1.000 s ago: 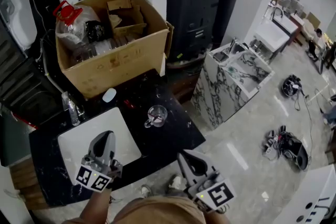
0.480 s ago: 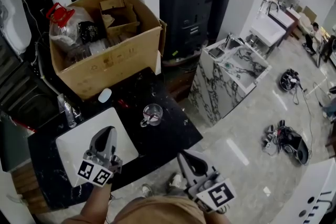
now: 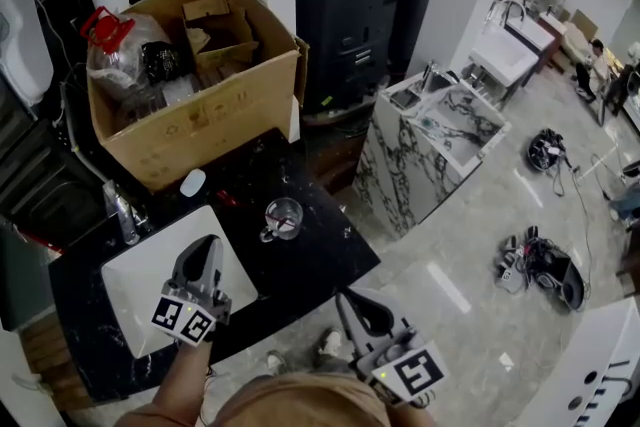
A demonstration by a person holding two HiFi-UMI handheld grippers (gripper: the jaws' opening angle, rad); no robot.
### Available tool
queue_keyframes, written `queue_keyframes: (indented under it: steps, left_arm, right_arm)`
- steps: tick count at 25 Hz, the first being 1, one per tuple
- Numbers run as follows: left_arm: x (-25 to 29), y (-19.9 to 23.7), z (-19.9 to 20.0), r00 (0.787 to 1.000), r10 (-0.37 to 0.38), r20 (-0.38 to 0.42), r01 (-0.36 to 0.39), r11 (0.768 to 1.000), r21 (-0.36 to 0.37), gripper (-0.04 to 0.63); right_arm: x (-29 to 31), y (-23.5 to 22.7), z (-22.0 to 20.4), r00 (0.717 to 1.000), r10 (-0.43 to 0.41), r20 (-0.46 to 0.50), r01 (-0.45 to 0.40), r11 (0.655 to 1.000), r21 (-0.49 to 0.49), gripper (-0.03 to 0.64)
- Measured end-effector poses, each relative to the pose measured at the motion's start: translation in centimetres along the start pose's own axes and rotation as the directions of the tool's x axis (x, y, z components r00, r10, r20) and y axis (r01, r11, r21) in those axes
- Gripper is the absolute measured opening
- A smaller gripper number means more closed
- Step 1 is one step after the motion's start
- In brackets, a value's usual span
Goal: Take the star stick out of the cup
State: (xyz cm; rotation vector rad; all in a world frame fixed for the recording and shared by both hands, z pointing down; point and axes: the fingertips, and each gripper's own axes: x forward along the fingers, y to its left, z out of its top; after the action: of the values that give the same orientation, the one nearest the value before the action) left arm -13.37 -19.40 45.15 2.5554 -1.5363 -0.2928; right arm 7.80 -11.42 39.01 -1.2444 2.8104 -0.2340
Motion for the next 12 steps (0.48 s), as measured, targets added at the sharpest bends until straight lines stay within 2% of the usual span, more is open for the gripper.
queue_keyframes:
  steps: [12]
  left_arm:
    - [1.4,0.9,-1.8,0.999,0.018,-0.045,-0.018,1.000,-0.013,0.020]
  right_arm:
    - [-0.2,-0.9,-0.1,1.000,-0.013,-0.002,0.013,1.000,0.005,-0.002]
